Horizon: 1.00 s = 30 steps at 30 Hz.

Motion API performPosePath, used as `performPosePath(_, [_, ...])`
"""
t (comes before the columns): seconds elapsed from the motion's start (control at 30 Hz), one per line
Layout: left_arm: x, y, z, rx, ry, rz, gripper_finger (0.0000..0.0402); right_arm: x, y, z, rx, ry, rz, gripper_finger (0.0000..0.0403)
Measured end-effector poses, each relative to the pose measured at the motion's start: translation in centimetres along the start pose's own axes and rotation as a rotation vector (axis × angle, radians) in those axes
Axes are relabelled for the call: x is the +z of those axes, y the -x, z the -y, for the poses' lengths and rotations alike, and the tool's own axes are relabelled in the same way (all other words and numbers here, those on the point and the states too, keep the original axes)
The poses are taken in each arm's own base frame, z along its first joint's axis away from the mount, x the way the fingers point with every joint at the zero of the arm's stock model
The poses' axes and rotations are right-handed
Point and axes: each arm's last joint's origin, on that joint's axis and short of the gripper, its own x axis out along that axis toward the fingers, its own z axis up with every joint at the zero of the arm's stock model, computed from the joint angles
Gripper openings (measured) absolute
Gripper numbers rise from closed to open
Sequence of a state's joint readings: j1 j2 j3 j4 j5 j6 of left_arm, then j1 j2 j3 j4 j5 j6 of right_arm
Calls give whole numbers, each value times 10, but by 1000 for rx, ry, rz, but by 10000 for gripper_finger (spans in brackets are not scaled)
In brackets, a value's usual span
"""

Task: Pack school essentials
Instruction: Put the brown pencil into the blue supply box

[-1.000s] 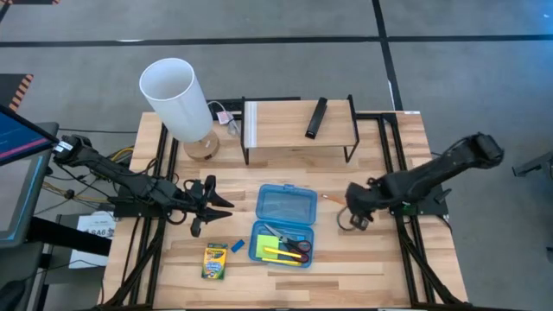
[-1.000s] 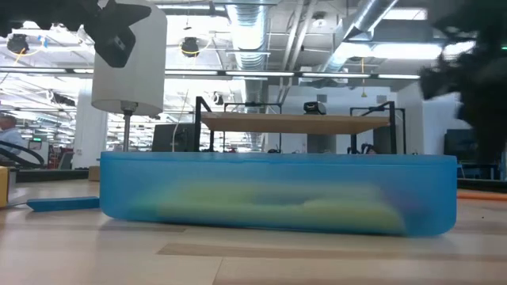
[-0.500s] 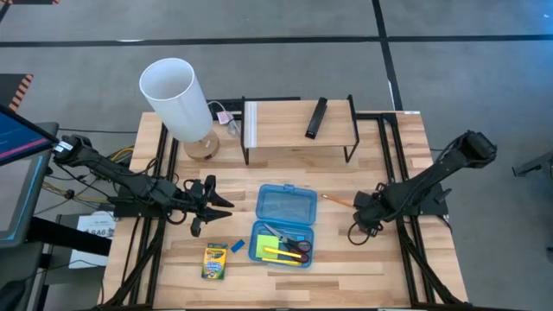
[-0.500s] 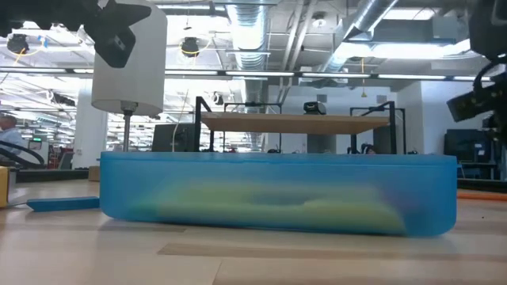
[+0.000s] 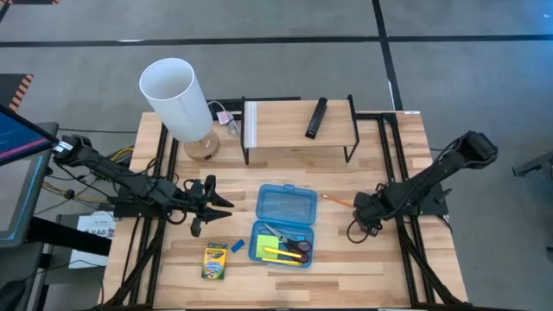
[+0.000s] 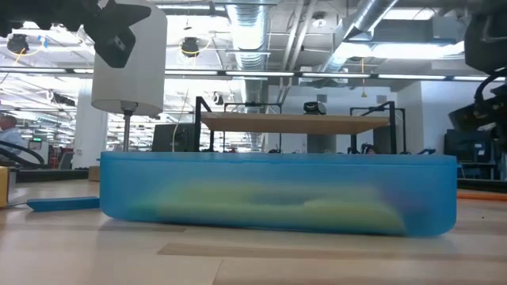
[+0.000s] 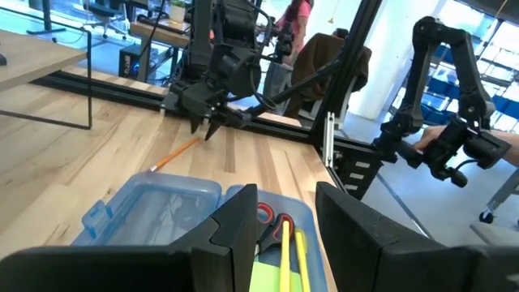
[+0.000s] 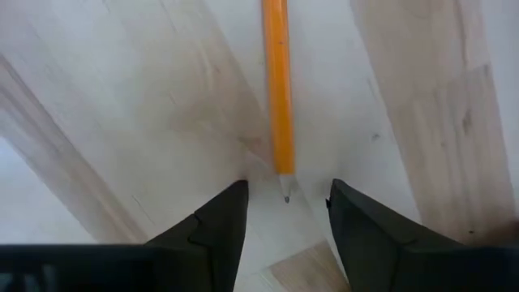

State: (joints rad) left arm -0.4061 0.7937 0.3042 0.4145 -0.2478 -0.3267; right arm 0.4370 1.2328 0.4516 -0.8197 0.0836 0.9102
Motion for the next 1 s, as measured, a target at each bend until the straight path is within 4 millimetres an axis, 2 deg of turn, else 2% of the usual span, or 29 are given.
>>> performPosePath(0.33, [0,0,0,0,-5,0,114,9,-1,7,39,-6,-20,134])
performPosePath(0.73, [0,0,0,-2,1,2,114,9,-1,5,39,-18,-6,12])
performPosePath(1.0, [0,0,0,-2,1,2,114,6,0,3,26,-2,-1,4])
